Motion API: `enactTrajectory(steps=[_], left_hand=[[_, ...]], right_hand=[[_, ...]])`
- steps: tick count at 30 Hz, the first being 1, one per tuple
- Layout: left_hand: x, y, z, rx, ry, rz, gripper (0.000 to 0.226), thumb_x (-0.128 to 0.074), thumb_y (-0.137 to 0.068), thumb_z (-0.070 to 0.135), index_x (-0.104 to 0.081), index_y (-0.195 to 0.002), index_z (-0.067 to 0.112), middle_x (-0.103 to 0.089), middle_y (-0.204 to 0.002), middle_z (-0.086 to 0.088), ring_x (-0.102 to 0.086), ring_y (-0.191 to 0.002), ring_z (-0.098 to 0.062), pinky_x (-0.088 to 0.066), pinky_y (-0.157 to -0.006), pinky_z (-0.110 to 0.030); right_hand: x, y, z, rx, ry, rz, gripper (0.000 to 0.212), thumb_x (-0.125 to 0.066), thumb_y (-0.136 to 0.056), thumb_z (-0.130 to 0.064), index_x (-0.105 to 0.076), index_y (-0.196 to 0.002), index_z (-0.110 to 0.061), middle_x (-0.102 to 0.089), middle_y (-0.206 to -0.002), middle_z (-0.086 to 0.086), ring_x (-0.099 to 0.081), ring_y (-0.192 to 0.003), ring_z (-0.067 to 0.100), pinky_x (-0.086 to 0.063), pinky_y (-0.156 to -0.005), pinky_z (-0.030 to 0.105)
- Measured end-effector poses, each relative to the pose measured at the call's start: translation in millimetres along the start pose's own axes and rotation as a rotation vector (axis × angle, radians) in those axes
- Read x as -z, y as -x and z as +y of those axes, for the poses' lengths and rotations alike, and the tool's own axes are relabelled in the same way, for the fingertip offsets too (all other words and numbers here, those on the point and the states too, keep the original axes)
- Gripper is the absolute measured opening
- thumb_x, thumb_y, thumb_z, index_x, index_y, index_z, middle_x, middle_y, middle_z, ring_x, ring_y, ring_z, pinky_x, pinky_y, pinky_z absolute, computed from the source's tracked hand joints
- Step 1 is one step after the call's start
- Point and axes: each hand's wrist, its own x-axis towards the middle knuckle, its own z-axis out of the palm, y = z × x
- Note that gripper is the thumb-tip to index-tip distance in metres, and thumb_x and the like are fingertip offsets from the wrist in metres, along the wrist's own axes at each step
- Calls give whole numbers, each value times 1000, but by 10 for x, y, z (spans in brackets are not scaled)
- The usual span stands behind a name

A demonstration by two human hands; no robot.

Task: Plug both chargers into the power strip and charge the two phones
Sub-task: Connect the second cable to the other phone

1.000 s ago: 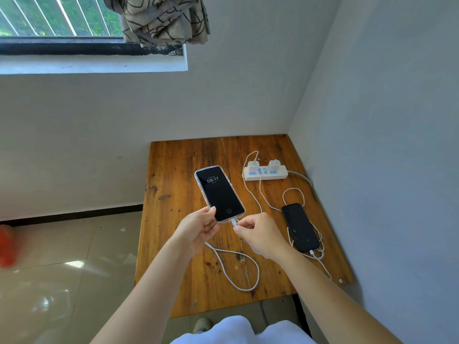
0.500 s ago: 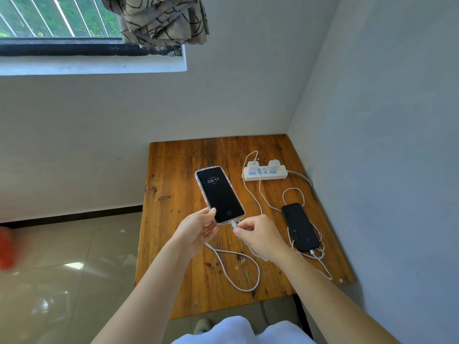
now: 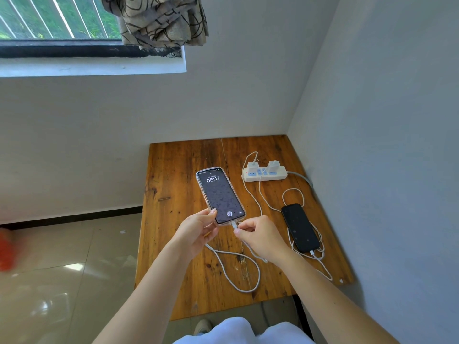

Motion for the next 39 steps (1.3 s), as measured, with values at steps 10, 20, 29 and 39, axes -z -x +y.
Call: enactTrajectory(steps=[10,20,29,39], left_hand=[[37,-47,-7,7,-4,-14,29,-66,-89,13,-64,-117,11,-75,-105,-10,-67,-92,-19,-54,-64,-25],[41,-54,-18,9,-3,-17,34,-66,-89,13,-61,-123,11,-73,-111,-12,-66,-96,-20,-53,-60,-24],[54,-63,-27,11,-4,-28,30,-65,-89,13,-63,-120,12,-75,-107,-10,-67,-96,-19,-54,-61,-23],[49,-72,-24,9,-9,-26,32,-65,-90,14,-62,-122,11,-73,-110,-12,-66,-97,-20,-54,-59,-22]], right_hand=[[9,8,-17,2,8,-4,15,-65,-87,-23,-74,-94,-15,-66,-76,-10,-62,-73,4,-44,-61,13],[7,19,-13,2,6,-7,15,-64,-87,-23,-74,-95,-14,-66,-77,-9,-61,-73,4,-44,-61,14],[2,13,-4,0,7,-11,16,-64,-87,-23,-74,-96,-15,-66,-78,-10,-62,-74,5,-45,-63,14],[2,10,-9,-8,11,-21,17,-63,-88,-23,-73,-97,-14,-68,-83,-5,-62,-77,6,-45,-64,15]])
